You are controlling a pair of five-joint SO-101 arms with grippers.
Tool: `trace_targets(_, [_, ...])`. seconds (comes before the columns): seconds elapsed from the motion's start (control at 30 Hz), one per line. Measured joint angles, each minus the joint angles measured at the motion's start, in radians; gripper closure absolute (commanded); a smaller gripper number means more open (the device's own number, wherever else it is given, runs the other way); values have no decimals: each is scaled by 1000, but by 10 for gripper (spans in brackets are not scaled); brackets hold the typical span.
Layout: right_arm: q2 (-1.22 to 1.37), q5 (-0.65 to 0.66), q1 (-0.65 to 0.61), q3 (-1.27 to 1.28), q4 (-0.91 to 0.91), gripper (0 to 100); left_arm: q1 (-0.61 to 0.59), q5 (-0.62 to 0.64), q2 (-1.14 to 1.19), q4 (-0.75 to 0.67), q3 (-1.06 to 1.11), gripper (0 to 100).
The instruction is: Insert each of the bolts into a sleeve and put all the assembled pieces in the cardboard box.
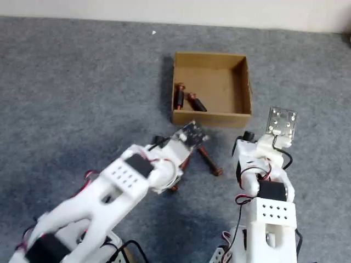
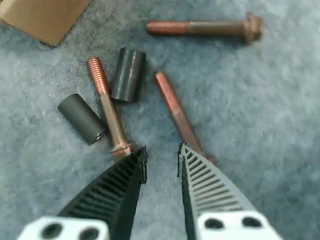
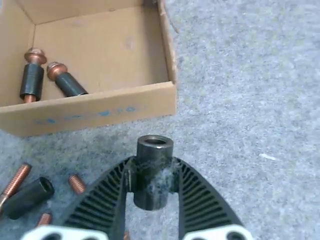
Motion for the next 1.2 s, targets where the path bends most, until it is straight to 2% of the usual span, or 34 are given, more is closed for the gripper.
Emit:
trace_targets(0.37, [0, 0, 6, 0, 0, 993, -6, 112, 443, -14, -250, 874])
trace_targets(0.6, [0, 0, 6, 0, 0, 993, -3, 123, 440, -6, -267, 874])
trace_targets(0.87, [0, 0, 9, 0, 0, 993, 15, 181, 301, 71, -264, 870])
trace_targets(1.07, [0, 0, 9, 0, 0, 993, 112, 181, 334, 71, -226, 873])
trace_targets(1.2, [0, 0, 9, 0, 0, 993, 114, 183, 413, 71, -229, 874])
